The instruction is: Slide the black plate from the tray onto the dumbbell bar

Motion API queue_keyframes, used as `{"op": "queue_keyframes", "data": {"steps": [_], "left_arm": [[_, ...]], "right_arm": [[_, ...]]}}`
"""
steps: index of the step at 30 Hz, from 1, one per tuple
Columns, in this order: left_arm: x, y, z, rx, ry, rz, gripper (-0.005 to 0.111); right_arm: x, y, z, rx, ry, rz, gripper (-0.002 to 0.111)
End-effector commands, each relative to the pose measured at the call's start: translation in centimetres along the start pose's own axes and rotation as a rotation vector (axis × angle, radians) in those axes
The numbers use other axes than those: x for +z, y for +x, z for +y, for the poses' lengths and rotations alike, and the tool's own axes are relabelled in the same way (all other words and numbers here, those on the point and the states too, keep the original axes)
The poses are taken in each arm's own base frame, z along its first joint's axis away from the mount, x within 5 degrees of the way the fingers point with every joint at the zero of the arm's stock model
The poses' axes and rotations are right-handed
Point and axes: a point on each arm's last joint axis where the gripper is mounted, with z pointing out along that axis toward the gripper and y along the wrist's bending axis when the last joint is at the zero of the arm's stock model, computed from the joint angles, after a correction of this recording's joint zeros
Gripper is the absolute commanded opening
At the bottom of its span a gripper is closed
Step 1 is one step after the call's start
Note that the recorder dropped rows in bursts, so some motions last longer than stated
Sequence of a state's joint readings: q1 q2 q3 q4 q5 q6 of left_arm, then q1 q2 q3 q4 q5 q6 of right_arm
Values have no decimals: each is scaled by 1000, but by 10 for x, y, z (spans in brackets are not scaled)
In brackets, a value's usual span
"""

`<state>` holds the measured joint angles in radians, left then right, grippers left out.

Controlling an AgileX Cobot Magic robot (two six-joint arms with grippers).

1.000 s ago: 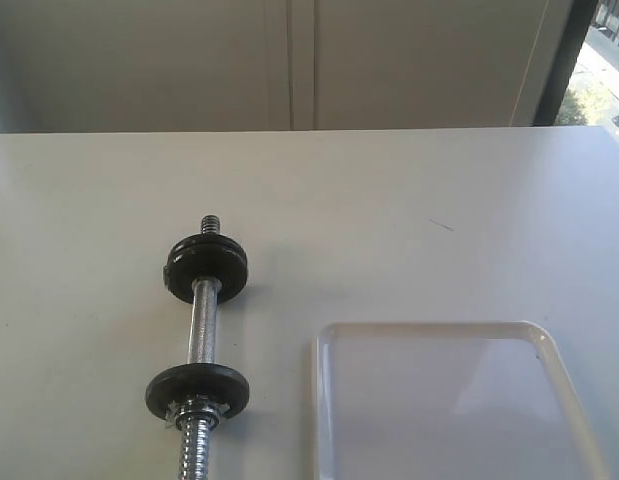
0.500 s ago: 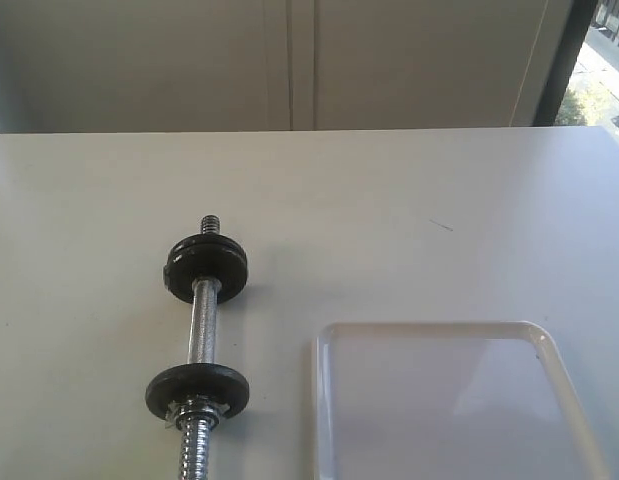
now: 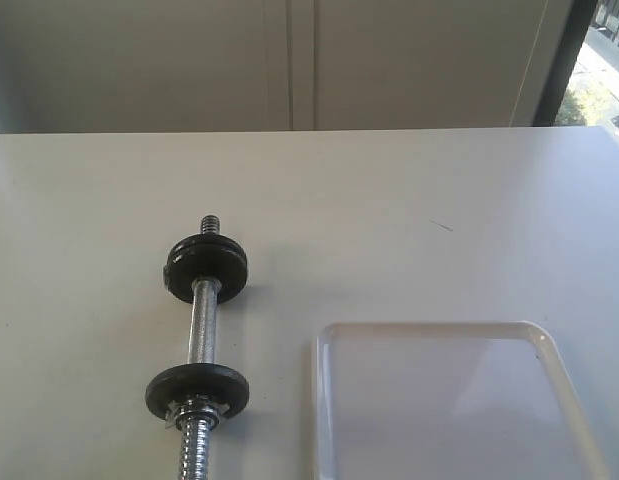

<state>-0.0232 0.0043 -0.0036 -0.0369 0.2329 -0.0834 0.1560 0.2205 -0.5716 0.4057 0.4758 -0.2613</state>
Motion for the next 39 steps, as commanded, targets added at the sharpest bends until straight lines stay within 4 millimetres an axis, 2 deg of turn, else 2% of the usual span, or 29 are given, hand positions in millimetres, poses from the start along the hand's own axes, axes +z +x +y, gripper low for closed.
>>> {"op": "queue_keyframes", "data": {"steps": [1, 16, 39], "left_arm": [[0, 1, 0, -11, 4, -4, 0], [0, 1, 2, 37, -17, -1, 0], [0, 1, 0, 47, 9, 0, 0]], "right_arm": [[0, 1, 0, 4, -14, -4, 0], [-1, 1, 5, 4, -116, 7, 0], [-1, 1, 5, 7, -122, 7, 0]]}}
